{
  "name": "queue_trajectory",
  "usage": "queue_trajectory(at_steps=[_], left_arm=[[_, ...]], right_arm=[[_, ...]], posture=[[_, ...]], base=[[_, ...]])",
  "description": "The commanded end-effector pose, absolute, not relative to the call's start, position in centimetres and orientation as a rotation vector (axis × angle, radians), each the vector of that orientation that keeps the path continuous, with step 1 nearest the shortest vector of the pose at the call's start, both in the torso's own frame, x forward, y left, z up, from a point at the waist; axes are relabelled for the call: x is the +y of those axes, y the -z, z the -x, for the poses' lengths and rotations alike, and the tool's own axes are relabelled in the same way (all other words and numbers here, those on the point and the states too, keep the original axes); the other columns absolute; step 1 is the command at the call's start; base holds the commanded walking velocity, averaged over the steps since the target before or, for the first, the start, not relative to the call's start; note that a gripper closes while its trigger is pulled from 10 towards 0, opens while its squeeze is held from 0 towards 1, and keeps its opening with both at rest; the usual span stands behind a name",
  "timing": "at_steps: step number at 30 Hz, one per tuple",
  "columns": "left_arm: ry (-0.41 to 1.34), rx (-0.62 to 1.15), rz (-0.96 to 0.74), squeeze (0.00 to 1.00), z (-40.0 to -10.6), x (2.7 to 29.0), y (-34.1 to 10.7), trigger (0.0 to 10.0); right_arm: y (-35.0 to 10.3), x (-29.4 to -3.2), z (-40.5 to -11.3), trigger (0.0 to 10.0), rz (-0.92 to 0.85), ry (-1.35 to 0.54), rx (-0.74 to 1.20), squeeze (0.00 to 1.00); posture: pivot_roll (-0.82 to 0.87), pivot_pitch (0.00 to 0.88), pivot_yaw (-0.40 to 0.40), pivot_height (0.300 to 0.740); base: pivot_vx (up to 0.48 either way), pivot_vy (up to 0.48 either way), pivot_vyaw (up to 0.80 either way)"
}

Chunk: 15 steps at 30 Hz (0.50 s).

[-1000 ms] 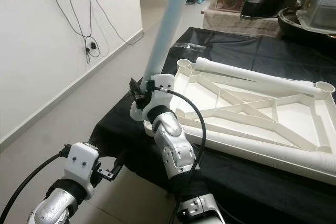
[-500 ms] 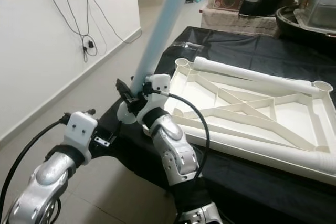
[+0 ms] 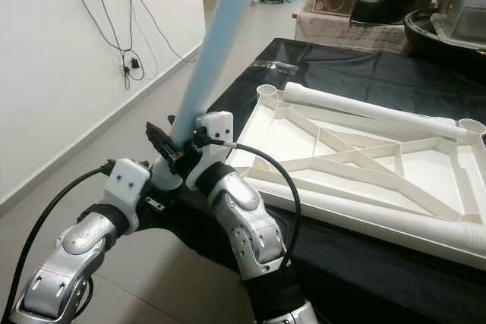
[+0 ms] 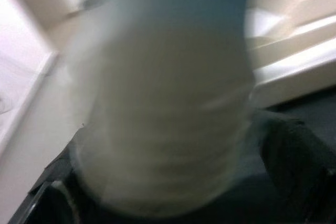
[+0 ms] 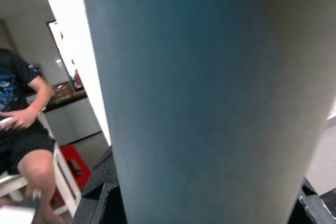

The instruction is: Building children table

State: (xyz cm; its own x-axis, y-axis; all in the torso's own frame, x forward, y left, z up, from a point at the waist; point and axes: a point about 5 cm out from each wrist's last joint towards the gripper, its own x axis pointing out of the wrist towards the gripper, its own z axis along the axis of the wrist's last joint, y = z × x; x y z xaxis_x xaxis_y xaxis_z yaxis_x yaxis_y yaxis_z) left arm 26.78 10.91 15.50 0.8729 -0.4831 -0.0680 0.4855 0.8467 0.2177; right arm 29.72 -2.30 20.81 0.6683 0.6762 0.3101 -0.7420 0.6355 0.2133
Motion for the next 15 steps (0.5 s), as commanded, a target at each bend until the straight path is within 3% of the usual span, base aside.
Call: queue_trajectory(at_steps=[1, 7, 15], left_arm=[[0.558, 0.002, -0.232, 0.00, -26.53, 10.36, -15.60, 10.0], [0.629, 0.025, -0.284, 0.00, -26.33, 9.71, -14.87, 10.0], [0.564, -0.012, -0.337, 0.00, -26.90, 10.33, -15.34, 10.0]], right_arm=[[-20.54, -1.65, -29.27, 0.0, -0.332, -0.853, -0.193, 0.00], [-20.24, -1.35, -29.00, 0.0, -0.323, -0.867, -0.183, 0.00], [-20.04, -1.33, -28.80, 0.0, -0.315, -0.874, -0.176, 0.00]], posture=[[0.05, 0.069, 0.025, 0.740], [0.05, 0.069, 0.026, 0.740], [0.05, 0.069, 0.026, 0.740]], base=[[0.000, 0.000, 0.00], [0.000, 0.000, 0.00], [0.000, 0.000, 0.00]])
